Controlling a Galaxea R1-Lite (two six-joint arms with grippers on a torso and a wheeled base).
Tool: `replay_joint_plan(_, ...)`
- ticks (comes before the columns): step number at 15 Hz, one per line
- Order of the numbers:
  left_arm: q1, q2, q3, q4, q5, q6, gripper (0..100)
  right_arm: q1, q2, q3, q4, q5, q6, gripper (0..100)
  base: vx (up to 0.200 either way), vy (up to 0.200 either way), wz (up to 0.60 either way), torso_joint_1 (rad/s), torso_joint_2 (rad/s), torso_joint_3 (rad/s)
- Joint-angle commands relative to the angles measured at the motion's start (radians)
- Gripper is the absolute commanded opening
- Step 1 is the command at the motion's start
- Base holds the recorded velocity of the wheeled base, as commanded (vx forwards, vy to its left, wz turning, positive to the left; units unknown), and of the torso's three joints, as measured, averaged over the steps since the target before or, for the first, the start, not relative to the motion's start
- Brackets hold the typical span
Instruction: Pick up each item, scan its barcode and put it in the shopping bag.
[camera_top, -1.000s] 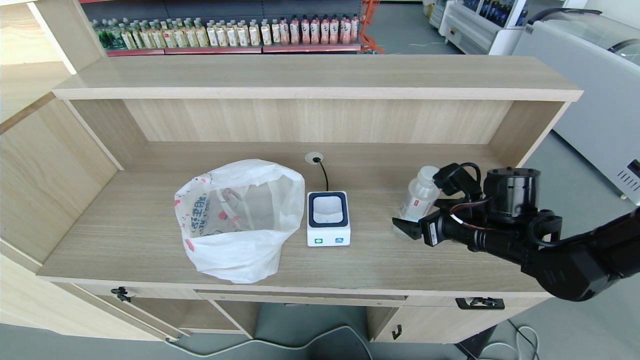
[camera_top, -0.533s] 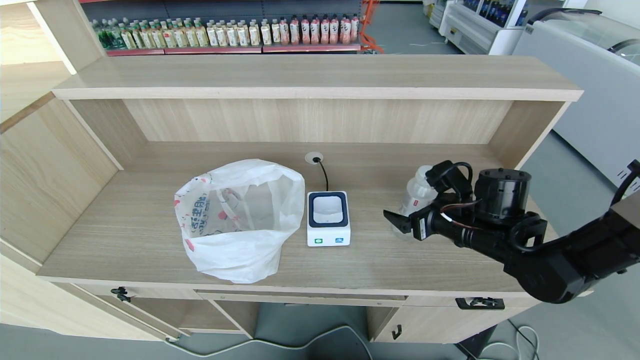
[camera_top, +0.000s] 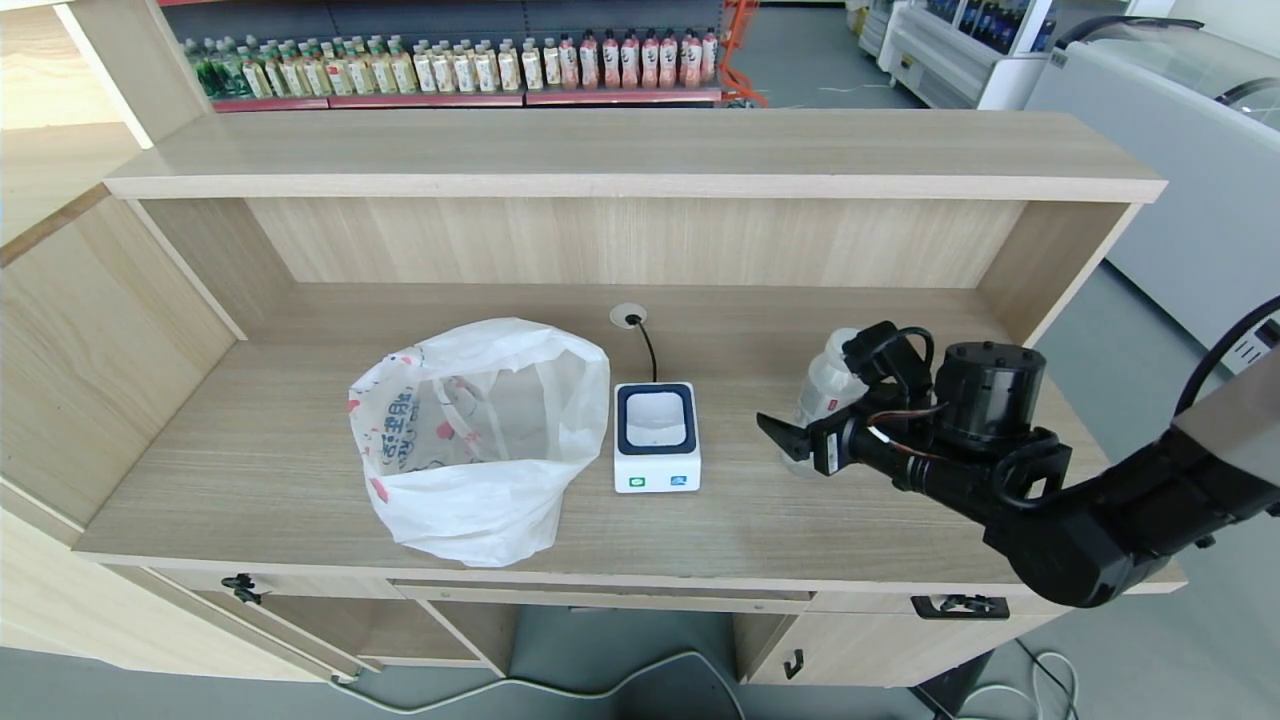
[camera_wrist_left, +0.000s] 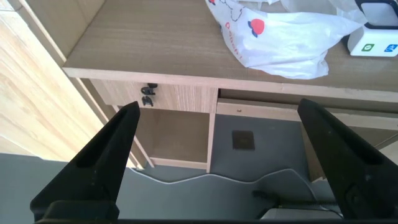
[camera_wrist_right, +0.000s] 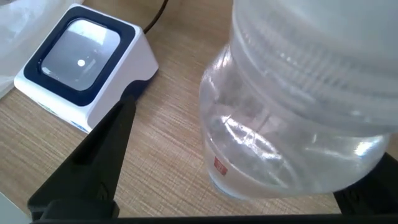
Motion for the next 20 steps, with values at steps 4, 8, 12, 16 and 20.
replay_joint_plan(4,0.0,0.0,0.0,0.0,0.0,0.0,100,-0.001,0.045,-0.034,-0.027,0.006,0.017,0,0.0,0.0,0.0,0.0,0.0,0.0)
replay_joint_plan(8,0.0,0.0,0.0,0.0,0.0,0.0,100,-0.006,0.065,-0.055,-0.029,0.016,0.016,0,0.0,0.0,0.0,0.0,0.0,0.0)
replay_joint_plan(12,0.0,0.0,0.0,0.0,0.0,0.0,100,-0.014,0.072,-0.044,-0.042,0.028,0.016,0,0.0,0.0,0.0,0.0,0.0,0.0)
replay_joint_plan(16,0.0,0.0,0.0,0.0,0.0,0.0,100,-0.017,0.065,-0.041,-0.059,0.019,0.019,0,0.0,0.0,0.0,0.0,0.0,0.0)
replay_joint_plan(20,0.0,0.0,0.0,0.0,0.0,0.0,100,-0.038,-0.116,-0.11,-0.029,0.036,0.218,0,0.0,0.0,0.0,0.0,0.0,0.0)
